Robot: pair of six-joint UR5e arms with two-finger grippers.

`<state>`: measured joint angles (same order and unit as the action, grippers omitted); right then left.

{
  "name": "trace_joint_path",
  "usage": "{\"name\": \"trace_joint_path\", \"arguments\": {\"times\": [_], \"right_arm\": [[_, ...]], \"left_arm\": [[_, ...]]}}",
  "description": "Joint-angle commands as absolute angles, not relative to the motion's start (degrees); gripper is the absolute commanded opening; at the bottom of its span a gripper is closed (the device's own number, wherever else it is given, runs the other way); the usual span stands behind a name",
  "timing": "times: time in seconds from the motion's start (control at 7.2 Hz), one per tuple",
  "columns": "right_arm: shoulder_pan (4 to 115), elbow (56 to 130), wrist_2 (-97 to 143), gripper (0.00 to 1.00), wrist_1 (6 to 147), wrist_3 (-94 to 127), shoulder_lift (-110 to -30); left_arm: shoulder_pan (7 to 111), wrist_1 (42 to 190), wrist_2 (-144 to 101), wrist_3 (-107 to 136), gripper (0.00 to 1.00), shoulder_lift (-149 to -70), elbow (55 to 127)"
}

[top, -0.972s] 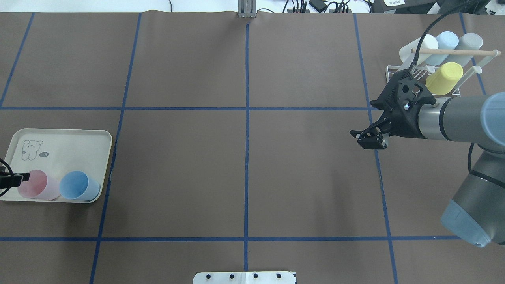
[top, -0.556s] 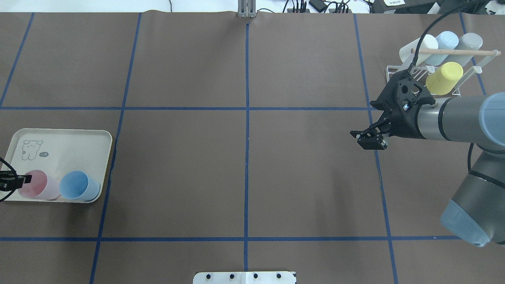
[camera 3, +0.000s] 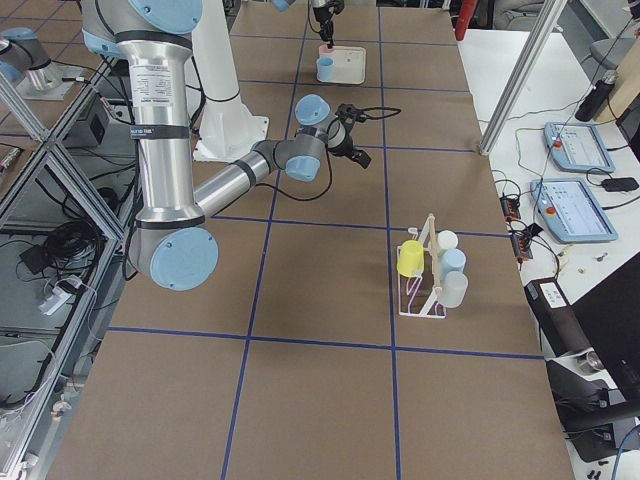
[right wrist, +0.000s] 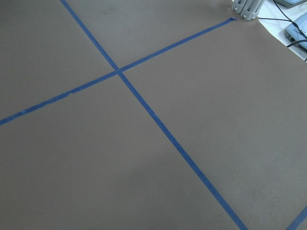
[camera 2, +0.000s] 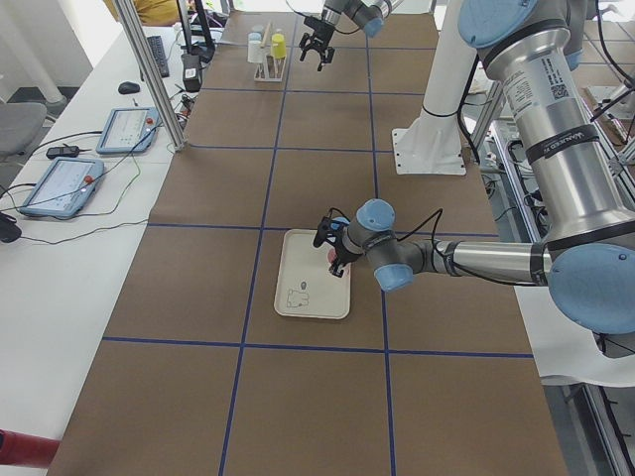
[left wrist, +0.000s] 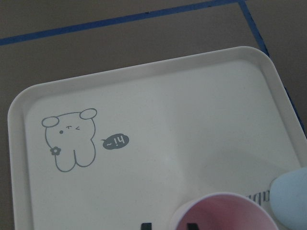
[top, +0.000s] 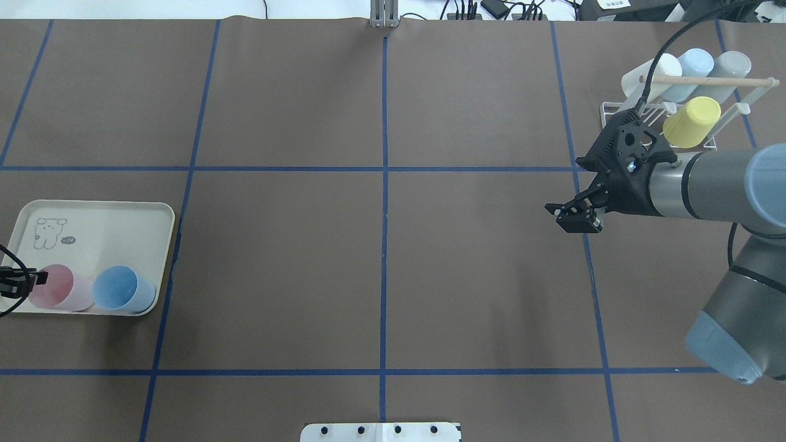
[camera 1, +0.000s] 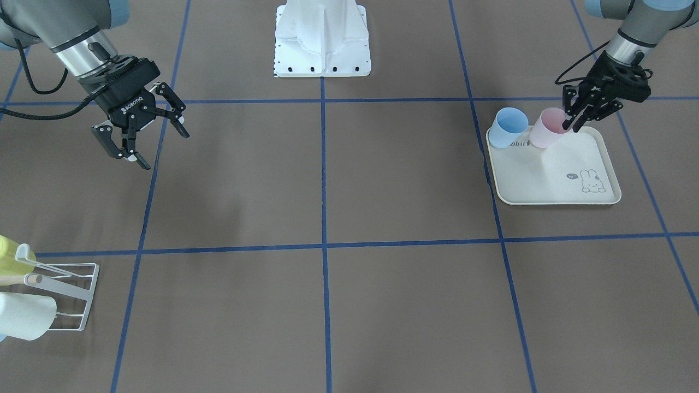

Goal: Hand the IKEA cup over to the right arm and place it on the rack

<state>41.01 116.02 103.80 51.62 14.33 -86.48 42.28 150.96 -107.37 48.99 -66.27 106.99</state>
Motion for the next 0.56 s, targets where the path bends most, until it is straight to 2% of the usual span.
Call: {"name": "trace_joint_path", "arguments": {"times": [0.0, 0.28, 0.42], "right_arm": [[41.0, 116.0, 103.8, 1.0, 51.6, 14.2, -86.4], [40.2, 115.5, 103.8, 1.0, 51.6, 14.2, -85.1], [39.6, 113.7, 103.8, 1.0, 51.4, 13.7, -82.2]], "left_arm": [[42.6, 151.0, -107.4, 48.5, 0.0, -65.9, 107.7], [43.6, 150.9, -107.7, 48.3, 0.0, -65.8, 109.3], [47.4, 150.5, -108.1, 48.3, 0.0, -66.2, 110.2]]}}
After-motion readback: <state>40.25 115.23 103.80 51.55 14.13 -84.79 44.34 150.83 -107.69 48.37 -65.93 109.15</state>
